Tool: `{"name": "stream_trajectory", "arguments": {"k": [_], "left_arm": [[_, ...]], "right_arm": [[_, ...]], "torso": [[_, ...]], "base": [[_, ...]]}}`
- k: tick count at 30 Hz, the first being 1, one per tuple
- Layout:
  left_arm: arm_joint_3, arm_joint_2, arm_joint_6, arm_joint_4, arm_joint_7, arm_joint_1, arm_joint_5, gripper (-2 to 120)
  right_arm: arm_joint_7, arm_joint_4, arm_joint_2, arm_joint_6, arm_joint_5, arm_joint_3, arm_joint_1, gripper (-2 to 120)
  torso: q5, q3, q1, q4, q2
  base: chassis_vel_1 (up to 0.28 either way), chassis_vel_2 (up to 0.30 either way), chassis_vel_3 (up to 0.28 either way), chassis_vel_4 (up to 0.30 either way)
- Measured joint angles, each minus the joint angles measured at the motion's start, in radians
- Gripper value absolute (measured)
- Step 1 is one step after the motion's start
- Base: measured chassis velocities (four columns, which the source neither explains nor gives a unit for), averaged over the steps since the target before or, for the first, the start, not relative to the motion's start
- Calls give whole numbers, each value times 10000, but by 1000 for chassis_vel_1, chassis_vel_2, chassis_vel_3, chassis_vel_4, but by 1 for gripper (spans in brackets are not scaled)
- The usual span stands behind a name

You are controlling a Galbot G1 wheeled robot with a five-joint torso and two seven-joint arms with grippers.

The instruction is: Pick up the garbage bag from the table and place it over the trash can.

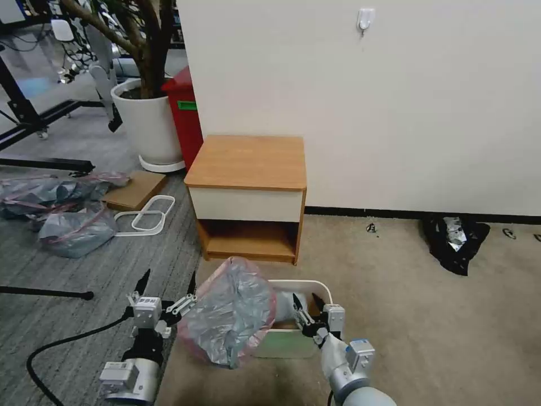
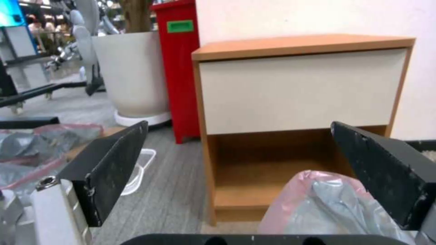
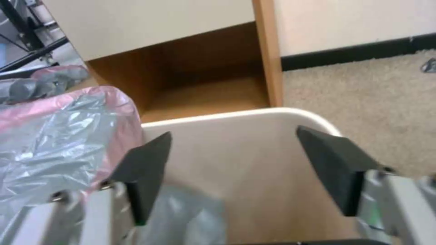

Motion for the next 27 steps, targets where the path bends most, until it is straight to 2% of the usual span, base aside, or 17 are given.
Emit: {"name": "stream_trajectory", "arguments": {"k": [3,5,8,14,15,19,20,22,23,24,27], "left_arm": [[51,4,3,-11,61,-5,2,100],[223,74,10,-10,283,-6,14,100],[312,121,12,-14,583,-35,-32,100],[443,226,210,-330,1745,-32,-1344,100],[443,226,210,-330,1745,-32,-1344,100],[267,462,1300,-485,2159,42,-2234,100],[267,462,1300,-485,2159,42,-2234,100],[226,574,1880,-507,2199,47,-2704,100],[176,659,2514,-524,2189,20,-3016,100],[176,659,2514,-524,2189,20,-3016,100],[143,852,3872,-455,1969,-167,-3479,100]], "right_arm": [[6,76,-23,0,-3,75,-45,84],[11,189,-24,6,-3,203,-92,95],[13,255,-9,16,-2,268,-128,97],[17,383,24,89,-5,437,-240,98],[17,383,24,89,-5,437,-240,98],[22,417,1,129,-2,547,-223,96],[22,417,1,129,-2,547,-223,96],[26,416,6,134,3,561,-200,95],[28,399,21,142,6,561,-187,95],[28,399,21,142,6,561,-187,95],[33,305,55,186,12,553,-185,93]], "torso": [[-1,0,0,0,0],[-1,0,0,0,0],[-1,0,0,0,0],[0,0,0,0,0],[0,0,0,0,0],[0,0,0,0,0],[0,0,0,0,0],[-1,0,0,0,0],[0,0,0,1,0],[0,0,0,1,0],[-1,0,0,0,0]], "base": [[0,0,0,0],[0,0,0,0],[0,0,0,0],[0,0,0,0],[0,0,0,0],[0,0,0,0],[0,0,0,0],[0,0,0,0],[0,0,0,0],[0,0,0,0],[0,0,0,0]]}}
